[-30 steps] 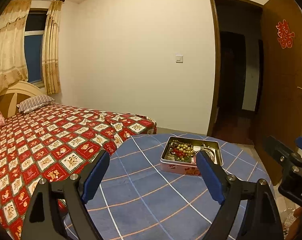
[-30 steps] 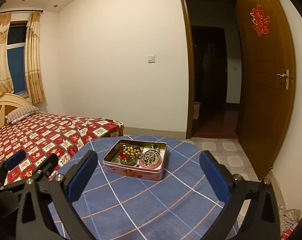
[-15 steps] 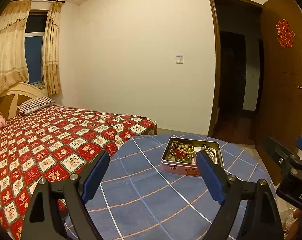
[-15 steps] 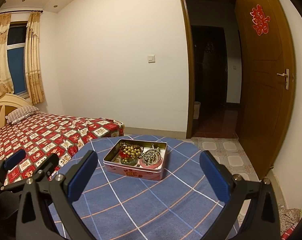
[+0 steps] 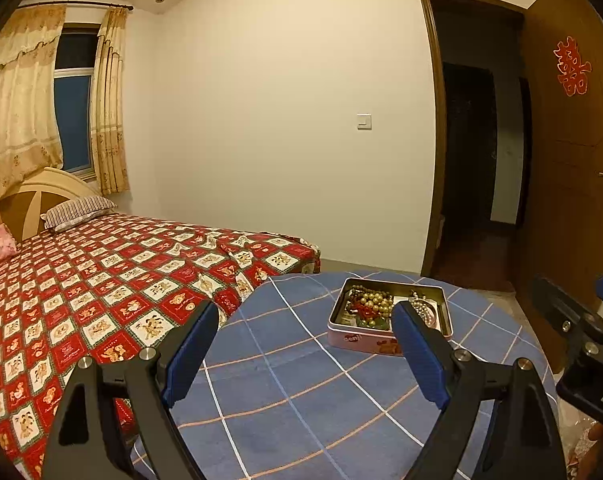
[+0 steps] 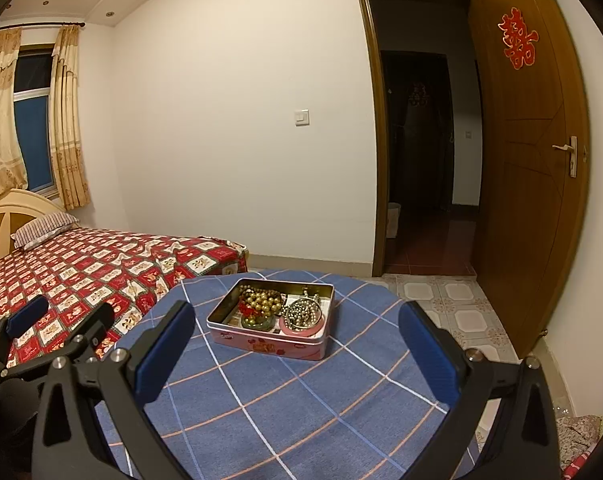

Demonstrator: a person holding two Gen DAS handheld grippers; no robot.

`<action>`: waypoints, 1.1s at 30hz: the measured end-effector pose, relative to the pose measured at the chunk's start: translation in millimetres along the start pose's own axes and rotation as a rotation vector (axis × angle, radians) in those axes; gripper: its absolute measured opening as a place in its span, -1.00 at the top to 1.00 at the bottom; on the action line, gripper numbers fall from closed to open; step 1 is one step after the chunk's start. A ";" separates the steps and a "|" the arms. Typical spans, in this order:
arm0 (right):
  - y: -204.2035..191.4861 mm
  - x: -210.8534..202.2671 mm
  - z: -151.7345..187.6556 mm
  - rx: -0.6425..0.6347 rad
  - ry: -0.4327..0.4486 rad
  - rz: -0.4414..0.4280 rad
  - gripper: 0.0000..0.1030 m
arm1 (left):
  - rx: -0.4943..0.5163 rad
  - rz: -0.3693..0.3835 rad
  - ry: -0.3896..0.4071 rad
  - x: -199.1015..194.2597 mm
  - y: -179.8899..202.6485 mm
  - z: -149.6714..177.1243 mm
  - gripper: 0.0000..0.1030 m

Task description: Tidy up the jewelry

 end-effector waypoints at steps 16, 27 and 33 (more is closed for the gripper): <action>0.8 -0.8 -0.2 0.002 0.001 -0.001 -1.00 | -0.003 -0.024 0.006 2.2 -0.9 -4.2 -0.71; 1.0 0.5 0.2 0.001 -0.002 -0.001 -1.00 | -0.001 -0.026 0.007 -0.2 -0.3 -3.8 -0.71; 0.9 -0.1 0.9 0.001 -0.004 -0.001 -1.00 | 0.001 -0.026 0.009 -1.1 0.2 -4.3 -0.71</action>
Point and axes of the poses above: each gripper's, at about its wrist camera, not at the fingertips, and x roughly the way its jaws point, y to its right, z to its underside, the point moved 7 cm from there along x, roughly the way its jaws point, and after that the axes turned 2 degrees about -y, right-handed, at the moved point
